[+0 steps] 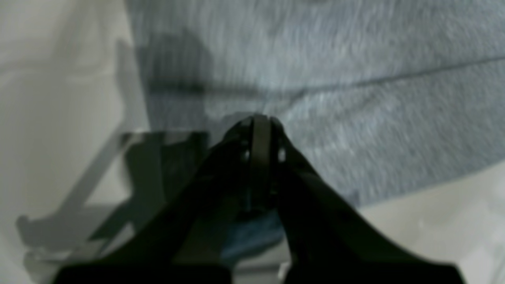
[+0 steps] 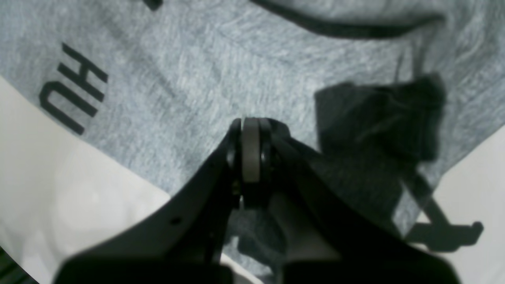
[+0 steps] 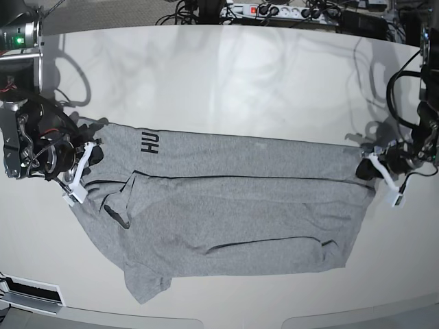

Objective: Layout the t-shirt on the table in an organized manner, then fold the t-shirt properly
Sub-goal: 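Drag the shirt by its collar edge with both grippers to straighten it, then open the left gripper and raise it off the shirt, then move both grippers to the shirt's hem edge, then grasp the hem edge with both grippers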

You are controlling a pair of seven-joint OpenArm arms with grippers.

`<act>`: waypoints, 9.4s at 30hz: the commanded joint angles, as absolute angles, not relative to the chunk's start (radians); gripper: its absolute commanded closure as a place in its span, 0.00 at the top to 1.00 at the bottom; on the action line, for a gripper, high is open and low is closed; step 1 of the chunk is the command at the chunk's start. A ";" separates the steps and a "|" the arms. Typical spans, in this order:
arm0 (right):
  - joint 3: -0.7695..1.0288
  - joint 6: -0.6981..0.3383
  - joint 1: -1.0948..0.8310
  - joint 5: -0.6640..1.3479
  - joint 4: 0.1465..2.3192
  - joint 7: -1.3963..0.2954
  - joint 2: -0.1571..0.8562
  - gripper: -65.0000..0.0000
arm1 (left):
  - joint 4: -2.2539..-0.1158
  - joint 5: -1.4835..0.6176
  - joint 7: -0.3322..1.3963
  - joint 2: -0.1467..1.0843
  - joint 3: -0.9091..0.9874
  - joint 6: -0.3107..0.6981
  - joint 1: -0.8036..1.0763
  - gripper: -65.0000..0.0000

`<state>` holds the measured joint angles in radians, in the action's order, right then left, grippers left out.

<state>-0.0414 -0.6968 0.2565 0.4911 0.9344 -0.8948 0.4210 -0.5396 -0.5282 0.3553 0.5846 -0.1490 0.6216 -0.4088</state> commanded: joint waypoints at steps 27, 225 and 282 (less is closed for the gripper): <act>-0.039 -0.673 -0.003 0.446 1.224 -0.895 0.446 0.00 | -1.144 -0.586 0.422 0.760 -0.151 0.500 -0.091 0.00; -0.038 -0.609 0.531 0.496 0.598 -0.663 0.307 0.54 | -0.474 -0.576 0.397 0.518 -0.030 0.479 -0.466 0.00; -0.038 -0.632 0.669 0.478 0.942 -0.857 0.370 0.00 | -0.474 -0.636 0.472 0.585 -0.172 0.698 -0.770 0.00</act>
